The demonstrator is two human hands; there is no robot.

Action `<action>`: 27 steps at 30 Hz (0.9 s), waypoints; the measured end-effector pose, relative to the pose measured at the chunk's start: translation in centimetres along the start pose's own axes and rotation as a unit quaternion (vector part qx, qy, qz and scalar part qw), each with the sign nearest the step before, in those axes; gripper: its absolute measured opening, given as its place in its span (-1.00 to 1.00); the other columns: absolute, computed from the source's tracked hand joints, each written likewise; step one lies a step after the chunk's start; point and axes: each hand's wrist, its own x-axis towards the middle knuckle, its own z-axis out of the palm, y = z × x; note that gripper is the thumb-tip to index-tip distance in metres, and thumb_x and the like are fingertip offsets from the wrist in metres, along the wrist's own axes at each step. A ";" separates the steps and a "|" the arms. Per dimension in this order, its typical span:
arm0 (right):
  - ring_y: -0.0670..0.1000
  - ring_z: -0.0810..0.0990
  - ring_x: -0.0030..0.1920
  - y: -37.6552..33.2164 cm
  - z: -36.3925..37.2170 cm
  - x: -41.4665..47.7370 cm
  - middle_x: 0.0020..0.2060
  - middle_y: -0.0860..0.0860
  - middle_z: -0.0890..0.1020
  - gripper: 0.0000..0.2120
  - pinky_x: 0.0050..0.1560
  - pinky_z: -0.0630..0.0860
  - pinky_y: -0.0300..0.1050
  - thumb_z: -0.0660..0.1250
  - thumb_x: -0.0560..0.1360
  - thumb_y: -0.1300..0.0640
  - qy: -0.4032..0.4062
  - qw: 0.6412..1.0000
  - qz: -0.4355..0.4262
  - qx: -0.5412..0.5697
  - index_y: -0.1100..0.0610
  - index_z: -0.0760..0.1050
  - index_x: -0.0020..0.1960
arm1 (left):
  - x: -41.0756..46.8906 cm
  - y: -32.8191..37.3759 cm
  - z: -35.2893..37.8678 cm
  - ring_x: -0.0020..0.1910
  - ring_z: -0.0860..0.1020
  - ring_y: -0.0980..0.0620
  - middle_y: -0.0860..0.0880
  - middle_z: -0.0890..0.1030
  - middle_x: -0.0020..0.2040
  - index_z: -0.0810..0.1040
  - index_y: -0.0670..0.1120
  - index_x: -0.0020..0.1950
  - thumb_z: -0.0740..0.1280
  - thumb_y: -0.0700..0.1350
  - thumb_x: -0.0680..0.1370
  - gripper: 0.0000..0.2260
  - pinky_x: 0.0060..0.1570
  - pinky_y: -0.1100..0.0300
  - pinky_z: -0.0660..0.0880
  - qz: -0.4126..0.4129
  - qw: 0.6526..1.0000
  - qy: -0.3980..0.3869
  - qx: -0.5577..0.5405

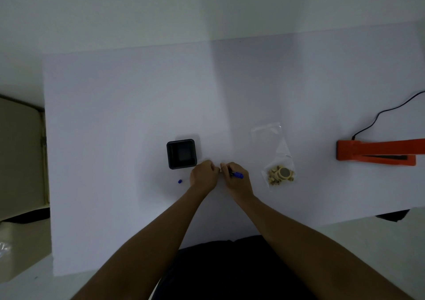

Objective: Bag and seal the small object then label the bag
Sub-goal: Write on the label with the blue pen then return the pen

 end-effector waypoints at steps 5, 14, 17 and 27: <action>0.04 0.49 -0.36 0.1 -0.2 -0.1 -0.40 0.09 0.53 -0.70 -0.31 0.32 -0.29 0.31 0.60 0.15 -0.007 1.000 -0.007 -0.008 0.23 0.48 -0.29 | 0.0 0.1 -0.1 -0.25 0.50 -0.01 -0.04 0.53 -0.25 0.49 -0.09 -0.18 0.23 -0.02 0.58 -0.79 -0.24 0.15 0.37 -0.003 1.000 -0.001 0.000; 0.06 0.50 -0.36 -0.1 -0.2 -0.2 -0.39 0.12 0.54 -0.68 -0.32 0.36 -0.21 0.30 0.61 0.13 -0.011 1.000 0.007 0.000 0.25 0.47 -0.28 | 0.0 0.1 0.0 -0.24 0.52 -0.03 -0.05 0.54 -0.25 0.49 -0.08 -0.19 0.24 -0.01 0.57 -0.80 -0.23 0.13 0.44 -0.008 1.000 -0.003 -0.001; 0.06 0.49 -0.37 -0.2 -0.3 -0.2 -0.40 0.12 0.52 -0.69 -0.31 0.35 -0.21 0.30 0.61 0.15 -0.003 1.000 0.003 0.006 0.24 0.47 -0.29 | 0.0 0.1 0.0 -0.22 0.54 -0.04 -0.05 0.54 -0.25 0.49 -0.08 -0.19 0.24 -0.01 0.56 -0.80 -0.20 0.11 0.46 -0.009 1.000 -0.005 -0.006; -0.11 0.53 -0.32 -1.4 -0.8 -0.4 -0.36 -0.02 0.54 -0.77 -0.30 0.37 -0.34 0.26 0.63 0.13 0.006 1.000 -0.007 0.024 0.19 0.49 -0.17 | -0.2 0.2 -0.3 -0.25 0.52 -0.03 -0.05 0.54 -0.26 0.49 -0.09 -0.20 0.24 -0.04 0.55 -0.81 -0.20 0.10 0.46 -0.005 1.000 -0.010 -0.005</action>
